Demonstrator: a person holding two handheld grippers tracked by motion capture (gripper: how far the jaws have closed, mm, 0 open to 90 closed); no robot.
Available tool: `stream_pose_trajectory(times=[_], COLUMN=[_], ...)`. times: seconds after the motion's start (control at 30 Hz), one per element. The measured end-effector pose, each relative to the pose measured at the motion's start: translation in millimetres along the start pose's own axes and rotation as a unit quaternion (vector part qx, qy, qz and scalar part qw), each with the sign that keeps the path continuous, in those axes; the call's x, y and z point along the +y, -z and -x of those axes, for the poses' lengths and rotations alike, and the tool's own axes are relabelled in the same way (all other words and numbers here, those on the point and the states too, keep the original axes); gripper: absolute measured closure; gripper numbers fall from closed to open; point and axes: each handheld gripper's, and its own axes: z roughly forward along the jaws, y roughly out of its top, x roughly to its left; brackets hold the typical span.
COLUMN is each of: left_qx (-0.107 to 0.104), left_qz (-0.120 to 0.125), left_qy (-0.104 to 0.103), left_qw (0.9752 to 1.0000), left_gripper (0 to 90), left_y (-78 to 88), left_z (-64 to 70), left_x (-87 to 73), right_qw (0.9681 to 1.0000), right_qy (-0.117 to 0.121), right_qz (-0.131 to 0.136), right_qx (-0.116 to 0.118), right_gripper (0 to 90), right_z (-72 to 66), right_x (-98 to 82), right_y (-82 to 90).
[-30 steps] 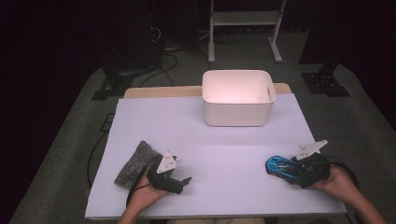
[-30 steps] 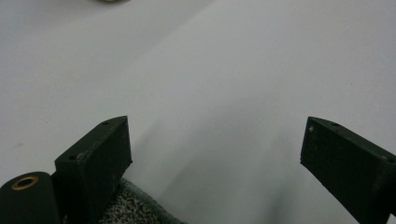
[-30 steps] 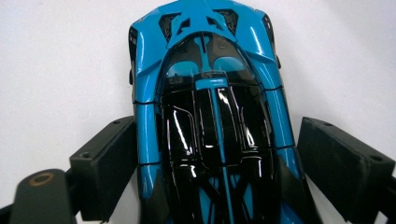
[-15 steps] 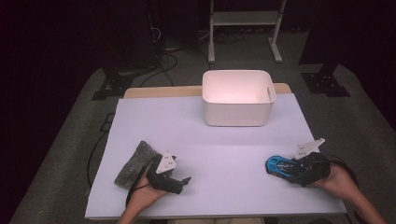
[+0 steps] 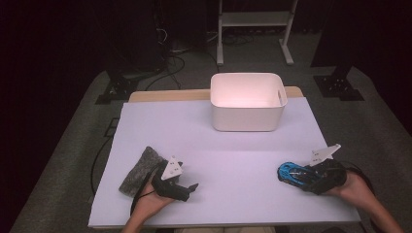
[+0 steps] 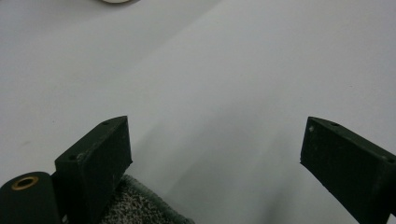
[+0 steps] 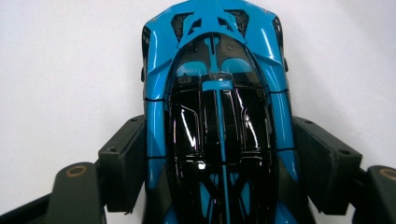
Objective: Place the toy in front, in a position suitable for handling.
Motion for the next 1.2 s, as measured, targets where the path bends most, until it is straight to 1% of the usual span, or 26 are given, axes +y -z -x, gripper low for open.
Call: stream_pose_trajectory(times=[0.13,0.23,0.27,0.33,0.43,0.47,0.5,0.6,0.67,0.73,0.83,0.93,1.03,1.13,1.2], left_qx=[0.000,0.001,0.001,0.002,0.001,0.001,0.001,0.002,0.003,0.002,0.003,0.004,0.005,0.006,0.006], left_qz=[-0.001,0.001,-0.002,0.000,0.000,-0.002,-0.001,0.004,0.001,0.005,0.006,0.006,0.010,0.011,0.011], left_qy=[0.000,-0.002,-0.003,0.000,0.002,-0.001,-0.001,0.003,0.001,0.004,0.002,0.003,0.006,0.007,0.006], left_qw=[1.0000,1.0000,1.0000,1.0000,1.0000,1.0000,1.0000,1.0000,1.0000,1.0000,1.0000,1.0000,0.9999,0.9999,0.9999], left_gripper=[7.8,7.9,7.9,7.9,7.9,7.9,7.9,7.9,7.9,7.9,7.9,7.9,7.9,7.9,7.9], left_y=[0.0,0.9,1.8,1.9,1.7,2.0,2.2,2.6,3.6,3.8,4.4,5.7,7.2,9.4,10.8], left_z=[-0.1,-0.6,-1.1,-1.4,-1.4,-1.5,-1.4,-1.4,-2.4,-2.5,-2.7,-3.4,-4.4,-5.1,-5.7], left_x=[0.0,0.3,0.3,0.2,0.1,0.1,0.2,0.0,-0.1,-0.2,-0.4,-0.7,-1.0,-1.4,-1.6], right_qw=[1.0000,0.9999,0.9998,0.9998,0.9998,0.9998,0.9998,0.9997,0.9995,0.9991,0.9979,0.9955,0.9926,0.9896,0.9870], right_qy=[0.000,-0.003,-0.004,-0.004,0.001,0.002,0.003,0.005,0.013,0.021,0.046,0.072,0.098,0.123,0.137], right_qz=[0.002,0.013,0.014,0.017,0.016,0.015,0.016,0.016,0.022,0.028,0.035,0.045,0.043,0.032,0.031], right_qx=[0.004,0.010,0.010,0.011,0.011,0.012,0.015,0.015,0.019,0.022,0.027,0.042,0.057,0.067,0.079], right_gripper=[25.2,25.3,25.4,25.4,25.4,25.4,25.4,25.4,25.4,25.4,25.3,25.4,25.4,25.4,25.3], right_z=[-1.2,-1.7,-2.2,-3.0,-4.9,-5.3,-5.3,-7.3,-8.9,-13.4,-20.7,-29.3,-40.6,-53.4,-60.0], right_x=[-1.1,-2.2,-2.0,-1.3,1.7,2.6,3.6,8.0,13.1,22.9,41.6,63.4,86.4,108.8,122.2], right_y=[1.0,2.2,2.8,4.3,7.7,8.5,8.9,10.5,12.7,16.8,21.6,23.0,19.6,11.6,5.9])
